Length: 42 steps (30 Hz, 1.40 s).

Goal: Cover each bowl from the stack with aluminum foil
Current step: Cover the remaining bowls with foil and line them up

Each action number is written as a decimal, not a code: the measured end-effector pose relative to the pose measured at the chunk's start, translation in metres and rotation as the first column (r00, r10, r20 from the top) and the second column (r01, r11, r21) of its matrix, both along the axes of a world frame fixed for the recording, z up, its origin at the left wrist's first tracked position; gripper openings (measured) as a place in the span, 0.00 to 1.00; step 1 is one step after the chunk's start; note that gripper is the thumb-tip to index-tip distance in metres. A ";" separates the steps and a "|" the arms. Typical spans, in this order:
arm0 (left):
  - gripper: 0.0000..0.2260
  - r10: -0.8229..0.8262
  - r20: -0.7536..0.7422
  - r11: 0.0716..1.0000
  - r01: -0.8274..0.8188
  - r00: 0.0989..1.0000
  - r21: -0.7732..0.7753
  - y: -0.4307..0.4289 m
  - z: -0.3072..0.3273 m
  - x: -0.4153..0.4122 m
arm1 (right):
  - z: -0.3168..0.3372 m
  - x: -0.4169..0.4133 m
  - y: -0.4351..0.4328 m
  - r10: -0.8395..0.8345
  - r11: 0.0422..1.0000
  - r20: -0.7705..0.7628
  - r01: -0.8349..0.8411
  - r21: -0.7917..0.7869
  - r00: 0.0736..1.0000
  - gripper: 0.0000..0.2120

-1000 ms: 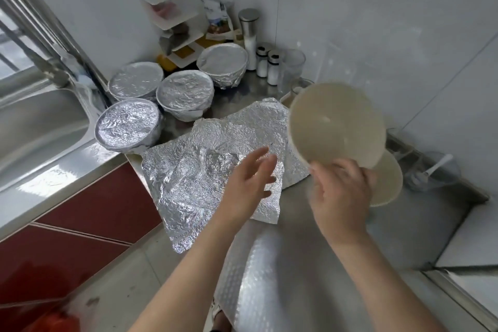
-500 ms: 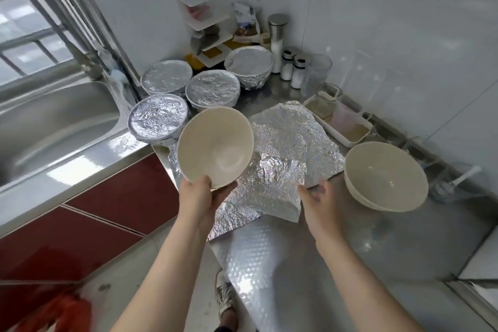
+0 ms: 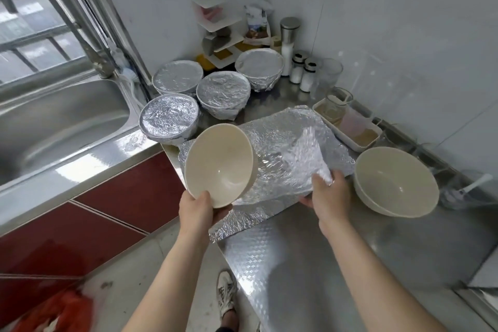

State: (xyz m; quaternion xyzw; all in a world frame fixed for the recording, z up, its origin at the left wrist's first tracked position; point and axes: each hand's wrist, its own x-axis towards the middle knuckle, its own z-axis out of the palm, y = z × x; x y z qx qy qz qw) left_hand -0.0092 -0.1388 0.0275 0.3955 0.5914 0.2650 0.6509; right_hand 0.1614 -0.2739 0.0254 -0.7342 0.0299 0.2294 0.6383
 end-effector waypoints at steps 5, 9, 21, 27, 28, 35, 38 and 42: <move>0.14 -0.035 -0.088 0.998 0.040 0.996 0.053 -0.001 -0.007 -0.002 | 0.068 0.021 0.002 -0.022 0.988 0.252 -0.018 0.155 0.967 0.08; 0.12 -0.139 -0.241 0.982 0.165 0.960 0.093 -0.006 -0.016 0.004 | 0.098 0.032 -0.003 -0.003 0.991 0.526 -0.068 0.115 0.850 0.03; 0.33 -0.155 -0.627 0.759 0.498 0.763 0.419 -0.022 0.000 0.014 | 0.087 0.035 -0.018 0.119 0.989 0.863 -0.140 -0.057 0.490 0.07; 0.28 -0.290 -0.518 0.003 0.542 0.805 0.840 -0.042 0.093 0.066 | 0.091 0.027 -0.011 0.278 0.959 0.924 -0.132 -0.251 0.263 0.06; 0.26 -0.291 -0.534 -0.079 0.536 0.794 0.840 -0.040 0.100 0.079 | 0.093 0.026 -0.010 0.293 0.953 0.924 -0.148 -0.263 0.247 0.07; 0.05 -0.367 -0.352 -0.097 0.341 0.861 0.935 -0.013 0.110 0.115 | 0.092 0.028 -0.005 0.220 0.941 0.612 -0.331 0.073 0.760 0.08; 0.04 -0.379 -0.298 -0.019 0.315 0.876 0.949 -0.004 0.118 0.109 | 0.085 0.035 -0.010 0.305 0.899 0.518 -0.421 0.119 0.799 0.12; 0.07 -0.377 -0.230 0.250 0.337 0.898 0.908 0.011 0.106 0.090 | 0.079 0.045 -0.010 0.358 0.895 0.545 -0.445 0.032 0.758 0.13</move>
